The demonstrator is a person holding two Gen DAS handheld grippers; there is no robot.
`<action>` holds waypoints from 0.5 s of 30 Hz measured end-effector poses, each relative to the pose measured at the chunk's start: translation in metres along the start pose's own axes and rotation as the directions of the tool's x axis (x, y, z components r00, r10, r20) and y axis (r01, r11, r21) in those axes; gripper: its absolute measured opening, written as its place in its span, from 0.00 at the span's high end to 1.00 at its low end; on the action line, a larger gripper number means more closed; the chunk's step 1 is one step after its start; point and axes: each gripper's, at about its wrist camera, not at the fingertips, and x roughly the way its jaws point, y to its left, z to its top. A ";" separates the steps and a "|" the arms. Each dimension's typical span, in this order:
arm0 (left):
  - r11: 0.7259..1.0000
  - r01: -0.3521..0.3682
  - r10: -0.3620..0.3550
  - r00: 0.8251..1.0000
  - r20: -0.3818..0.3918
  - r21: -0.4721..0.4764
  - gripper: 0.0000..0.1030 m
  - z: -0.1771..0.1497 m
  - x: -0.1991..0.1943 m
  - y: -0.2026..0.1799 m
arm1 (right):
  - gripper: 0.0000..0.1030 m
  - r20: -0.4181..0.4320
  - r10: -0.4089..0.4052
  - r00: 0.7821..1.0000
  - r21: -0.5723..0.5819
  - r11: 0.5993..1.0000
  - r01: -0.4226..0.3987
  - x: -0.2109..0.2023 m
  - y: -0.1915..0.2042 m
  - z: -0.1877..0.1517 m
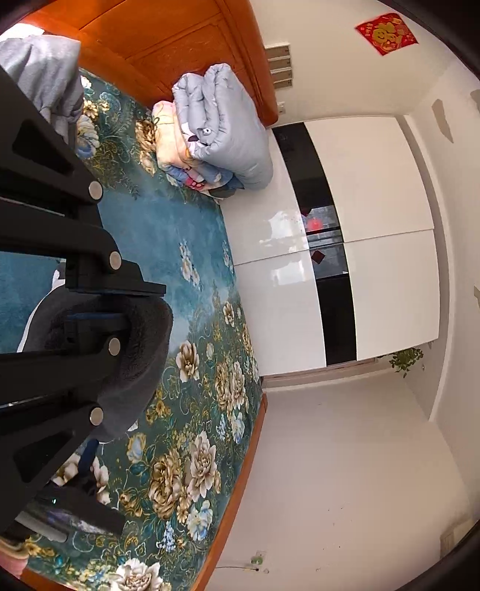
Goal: Fold clothes
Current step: 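Grasp the jacket hem with the left gripper while the right gripper grasps the other hem corner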
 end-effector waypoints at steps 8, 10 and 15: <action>0.999 -0.020 0.021 1.000 0.012 -0.030 0.93 -0.004 -0.014 0.032 | 0.95 0.038 -0.108 0.993 0.040 0.993 0.107 -0.035 -0.012 0.064; 0.998 0.009 -0.006 0.999 0.044 -0.067 0.93 0.006 -0.027 0.039 | 0.95 0.094 -0.148 0.984 0.037 0.989 0.145 -0.063 -0.022 0.100; 0.999 0.032 -0.027 0.981 0.194 -0.020 0.93 0.034 -0.098 0.030 | 0.96 0.223 -0.236 0.946 -0.032 0.968 0.250 -0.138 -0.018 0.166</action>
